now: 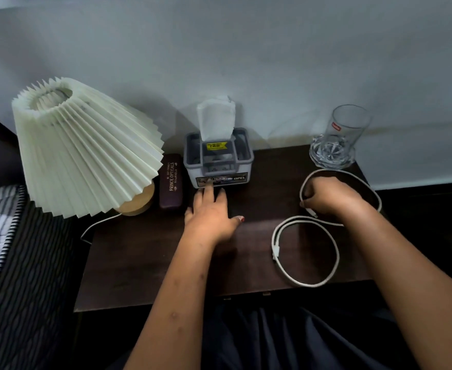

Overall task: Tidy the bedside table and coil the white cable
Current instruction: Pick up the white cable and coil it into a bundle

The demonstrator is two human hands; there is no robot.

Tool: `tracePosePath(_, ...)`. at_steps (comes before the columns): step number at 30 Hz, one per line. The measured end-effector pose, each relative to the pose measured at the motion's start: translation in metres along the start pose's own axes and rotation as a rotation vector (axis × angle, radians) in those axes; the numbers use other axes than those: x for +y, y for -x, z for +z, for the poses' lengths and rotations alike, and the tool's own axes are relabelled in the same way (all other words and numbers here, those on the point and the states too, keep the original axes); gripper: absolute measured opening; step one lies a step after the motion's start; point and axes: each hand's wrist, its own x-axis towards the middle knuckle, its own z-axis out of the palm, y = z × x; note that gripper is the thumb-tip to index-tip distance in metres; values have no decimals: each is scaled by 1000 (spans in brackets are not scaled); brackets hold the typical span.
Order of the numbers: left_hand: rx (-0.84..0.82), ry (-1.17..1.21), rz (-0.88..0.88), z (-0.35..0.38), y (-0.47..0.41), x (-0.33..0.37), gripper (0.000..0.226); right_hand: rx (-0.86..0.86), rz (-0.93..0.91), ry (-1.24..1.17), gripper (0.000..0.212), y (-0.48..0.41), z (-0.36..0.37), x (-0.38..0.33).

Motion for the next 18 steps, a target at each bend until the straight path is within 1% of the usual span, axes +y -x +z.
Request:
tracePosePath(3, -60, -26, 65, 9, 3, 15, 74, -26, 71, 14, 35, 3, 5, 12)
tracePosePath(6, -93, -48, 135, 17, 4, 27, 70, -40, 42, 27, 27, 3, 11, 13)
tracePosePath(9, -72, 37, 205, 25, 2, 31, 61, -64, -45, 1, 19, 7, 15, 4)
tracePosePath(10, -53, 103, 234, 26, 1, 32, 58, -73, -79, -33, 16, 8, 15, 0)
tracePosePath(12, -14, 295, 257, 29, -1, 32, 50, -85, -165, -113, 18, 13, 12, -11)
tracePosePath(16, 1, 937, 75, 28, 6, 41, 31, -51, -403, -354, 14, 34, 7, -37)
tracePosePath(18, 15, 1157, 38, 24, 13, 46, 26, -23, -502, -411, 9, 49, 7, -48)
